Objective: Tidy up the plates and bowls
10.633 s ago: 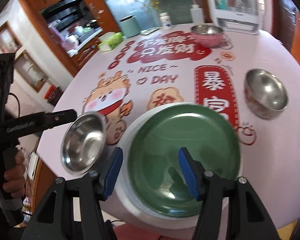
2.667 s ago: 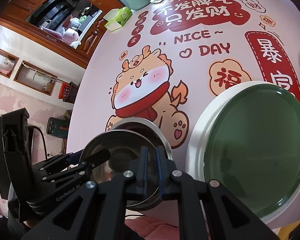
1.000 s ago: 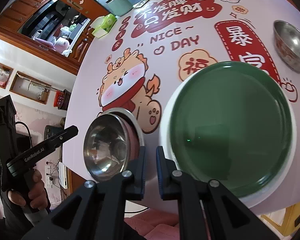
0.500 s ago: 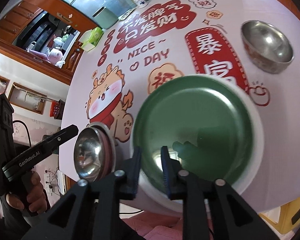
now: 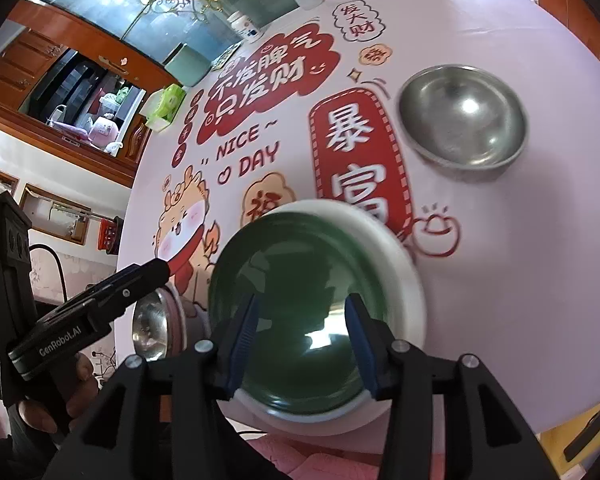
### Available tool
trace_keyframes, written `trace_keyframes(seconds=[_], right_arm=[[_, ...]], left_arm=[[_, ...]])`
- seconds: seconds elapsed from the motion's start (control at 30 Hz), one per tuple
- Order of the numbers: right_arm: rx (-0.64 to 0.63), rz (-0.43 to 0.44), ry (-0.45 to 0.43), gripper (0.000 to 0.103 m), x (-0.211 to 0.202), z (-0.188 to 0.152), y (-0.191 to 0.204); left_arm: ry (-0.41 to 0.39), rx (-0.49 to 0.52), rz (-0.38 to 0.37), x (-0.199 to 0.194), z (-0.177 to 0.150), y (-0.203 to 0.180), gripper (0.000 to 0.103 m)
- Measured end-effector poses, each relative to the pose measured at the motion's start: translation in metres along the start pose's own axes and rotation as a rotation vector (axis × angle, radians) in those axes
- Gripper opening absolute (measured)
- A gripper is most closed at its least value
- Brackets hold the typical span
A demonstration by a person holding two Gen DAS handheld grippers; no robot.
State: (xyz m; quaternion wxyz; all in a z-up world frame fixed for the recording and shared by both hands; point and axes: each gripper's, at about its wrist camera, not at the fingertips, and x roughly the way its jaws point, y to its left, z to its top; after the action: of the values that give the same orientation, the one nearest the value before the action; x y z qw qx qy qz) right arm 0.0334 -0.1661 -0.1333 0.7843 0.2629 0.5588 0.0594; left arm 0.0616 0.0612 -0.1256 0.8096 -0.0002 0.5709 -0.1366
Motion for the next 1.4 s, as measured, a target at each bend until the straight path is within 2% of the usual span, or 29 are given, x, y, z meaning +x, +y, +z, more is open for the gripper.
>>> trace_keyframes(seconds=[0.47, 0.73, 1.0, 1.17, 1.4], right_arm=[[-0.046, -0.033, -0.008, 0.045, -0.022, 0.037, -0.058], [-0.103, -0.067, -0.063, 0.045, -0.036, 0.057, -0.086], [-0.101, -0.095, -0.114, 0.045, -0.04, 0.074, -0.11], [-0.113, -0.114, -0.14, 0.045, -0.037, 0.084, -0.12], [-0.132, -0.143, -0.127, 0.045, -0.023, 0.094, -0.128]], left_arm=[[-0.022, -0.022, 0.005, 0.026, 0.02, -0.066, 0.073], [-0.042, -0.019, 0.023, 0.044, 0.029, -0.104, 0.073], [-0.045, 0.023, 0.035, 0.062, 0.04, -0.134, 0.073], [-0.023, 0.043, 0.04, 0.077, 0.049, -0.146, 0.073], [0.039, 0.051, 0.032, 0.106, 0.06, -0.156, 0.073]])
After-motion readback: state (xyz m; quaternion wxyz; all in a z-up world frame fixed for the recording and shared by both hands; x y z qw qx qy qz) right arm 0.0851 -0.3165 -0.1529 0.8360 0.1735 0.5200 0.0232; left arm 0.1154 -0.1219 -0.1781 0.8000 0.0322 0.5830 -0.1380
